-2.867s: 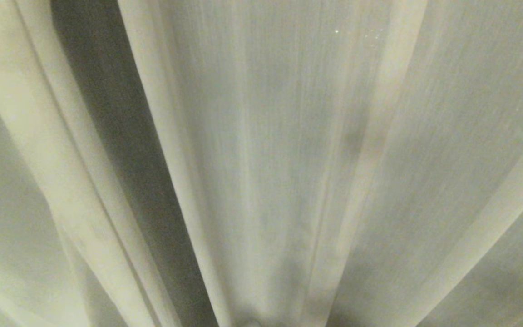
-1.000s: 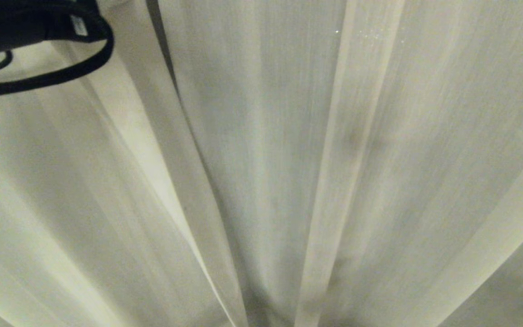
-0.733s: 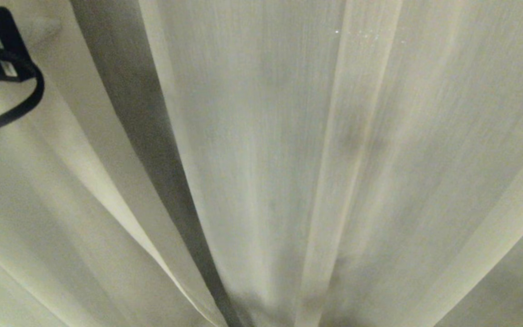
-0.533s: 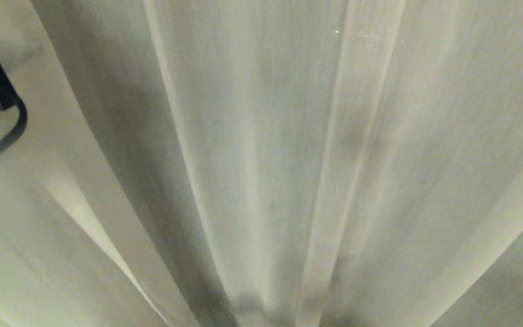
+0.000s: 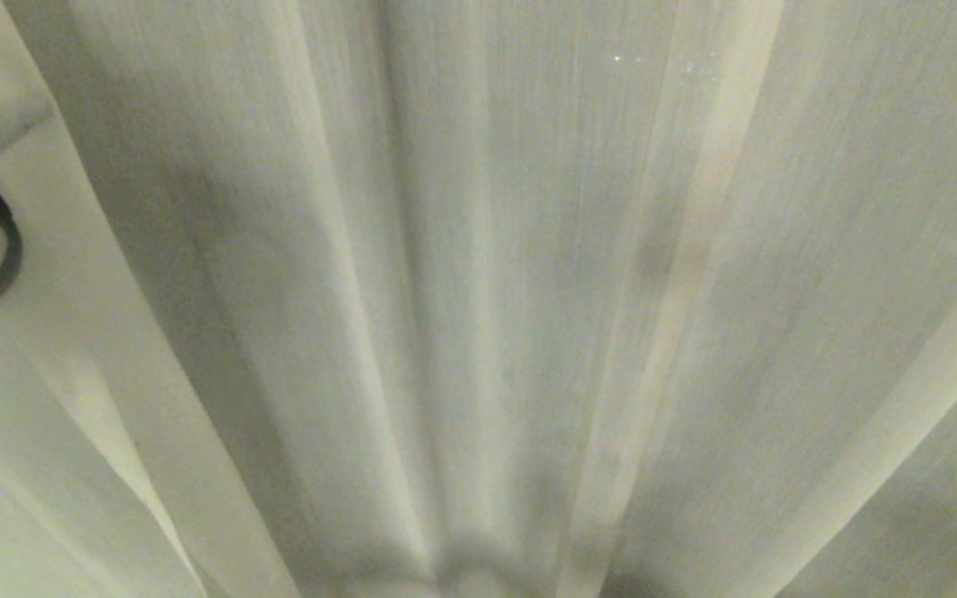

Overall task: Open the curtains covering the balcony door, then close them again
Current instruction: Close the outer curtains on both sides

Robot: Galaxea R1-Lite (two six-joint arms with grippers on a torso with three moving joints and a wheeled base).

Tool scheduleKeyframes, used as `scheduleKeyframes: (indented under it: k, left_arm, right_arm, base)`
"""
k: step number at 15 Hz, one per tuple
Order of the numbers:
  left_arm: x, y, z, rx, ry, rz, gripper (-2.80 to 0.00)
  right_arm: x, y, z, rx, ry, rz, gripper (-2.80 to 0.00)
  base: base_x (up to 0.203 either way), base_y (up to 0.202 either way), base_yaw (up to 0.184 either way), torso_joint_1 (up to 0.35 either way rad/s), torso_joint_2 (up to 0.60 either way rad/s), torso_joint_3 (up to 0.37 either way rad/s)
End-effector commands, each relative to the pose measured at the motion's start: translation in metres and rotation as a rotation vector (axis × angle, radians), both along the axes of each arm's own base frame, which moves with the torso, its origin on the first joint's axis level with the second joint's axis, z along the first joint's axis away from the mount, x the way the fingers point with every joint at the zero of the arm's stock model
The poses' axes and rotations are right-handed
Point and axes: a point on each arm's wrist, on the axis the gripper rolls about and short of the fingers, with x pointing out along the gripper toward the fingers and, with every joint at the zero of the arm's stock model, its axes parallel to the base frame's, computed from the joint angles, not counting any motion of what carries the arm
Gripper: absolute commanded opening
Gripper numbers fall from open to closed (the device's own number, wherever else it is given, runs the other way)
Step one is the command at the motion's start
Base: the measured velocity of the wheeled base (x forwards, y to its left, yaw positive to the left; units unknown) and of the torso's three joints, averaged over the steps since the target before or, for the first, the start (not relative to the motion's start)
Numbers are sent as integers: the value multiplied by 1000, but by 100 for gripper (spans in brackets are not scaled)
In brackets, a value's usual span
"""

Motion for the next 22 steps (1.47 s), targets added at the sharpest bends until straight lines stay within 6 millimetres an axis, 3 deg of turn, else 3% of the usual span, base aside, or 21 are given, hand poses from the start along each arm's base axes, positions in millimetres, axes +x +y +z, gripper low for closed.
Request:
scheduleKeyframes:
  k: [1,9,14,15,19,22]
  left_arm:
    - [-1,1,-1,-2,-1,1,-280]
    - [-35,13,-8,-20,-44,2,-280]
    - [-39,14,-15,-37,-35,-15,-280]
    - [-40,14,-16,-48,-33,-18,0]
    - [-44,16,-18,-51,-35,-10,0]
    - [-60,22,-26,-57,-52,-6,0]
  right_arm:
    - [0,0,0,0,0,1,-280]
    - [0,0,0,0,0,1,-280]
    - [0,0,0,-1,-1,1,-280]
    - [0,0,0,-2,0,1,-280]
    - [0,0,0,0,0,1,-280]
    - [0,0,0,-1,0,1,-280]
  base:
    - [0,0,0,0,0,0]
    - [0,0,0,0,0,0]
    - [0,0,0,0,0,0]
    - [0,0,0,0,0,0]
    - [0,0,0,0,0,0]
    - [0,0,0,0,0,0]
